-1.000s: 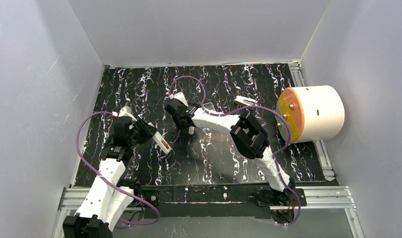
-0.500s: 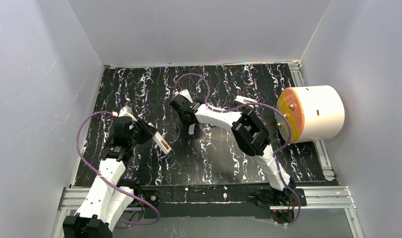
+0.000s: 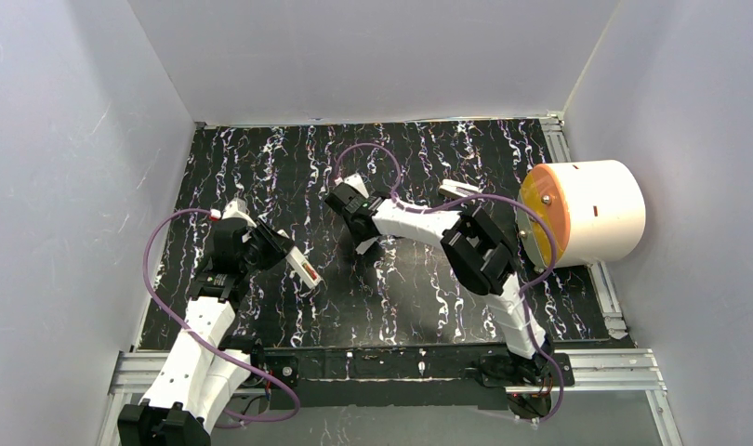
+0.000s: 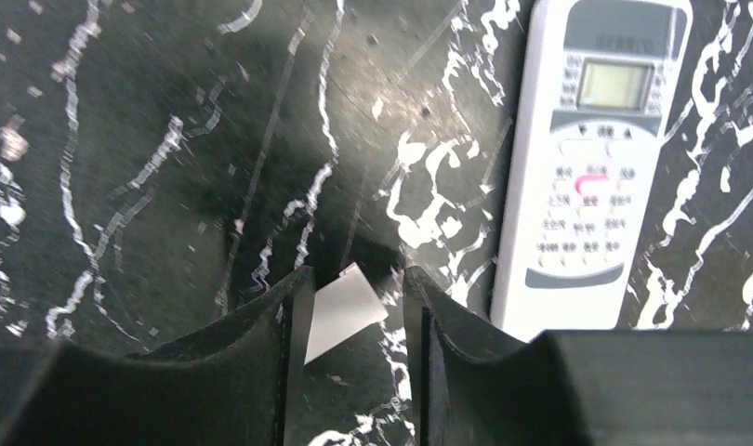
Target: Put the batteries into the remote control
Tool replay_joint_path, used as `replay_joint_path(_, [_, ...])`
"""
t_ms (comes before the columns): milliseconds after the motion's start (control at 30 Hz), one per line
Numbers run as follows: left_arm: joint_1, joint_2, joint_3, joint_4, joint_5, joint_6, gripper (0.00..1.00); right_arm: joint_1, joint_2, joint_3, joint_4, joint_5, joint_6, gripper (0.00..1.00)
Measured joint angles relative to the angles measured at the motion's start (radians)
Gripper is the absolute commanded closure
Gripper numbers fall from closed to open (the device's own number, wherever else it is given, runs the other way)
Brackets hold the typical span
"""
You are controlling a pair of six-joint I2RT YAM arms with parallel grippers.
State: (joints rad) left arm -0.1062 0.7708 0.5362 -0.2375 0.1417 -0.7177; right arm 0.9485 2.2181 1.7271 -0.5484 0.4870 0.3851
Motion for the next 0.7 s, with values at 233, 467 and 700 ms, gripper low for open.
replay_joint_path(233, [0.000, 0.000, -0.003, 0.007, 0.002, -0.001, 1.00, 0.000, -0.046, -0.060, -0.080, 0.018, 0.045, 0.55])
replay_joint_path(467, [0.000, 0.000, -0.007, 0.013, 0.006, -0.008, 1.00, 0.000, -0.141, -0.192, -0.081, -0.063, 0.042, 0.55])
replay_joint_path(700, [0.000, 0.001, -0.007, 0.022, 0.009, -0.008, 1.00, 0.000, -0.201, -0.275, -0.048, -0.192, -0.046, 0.48])
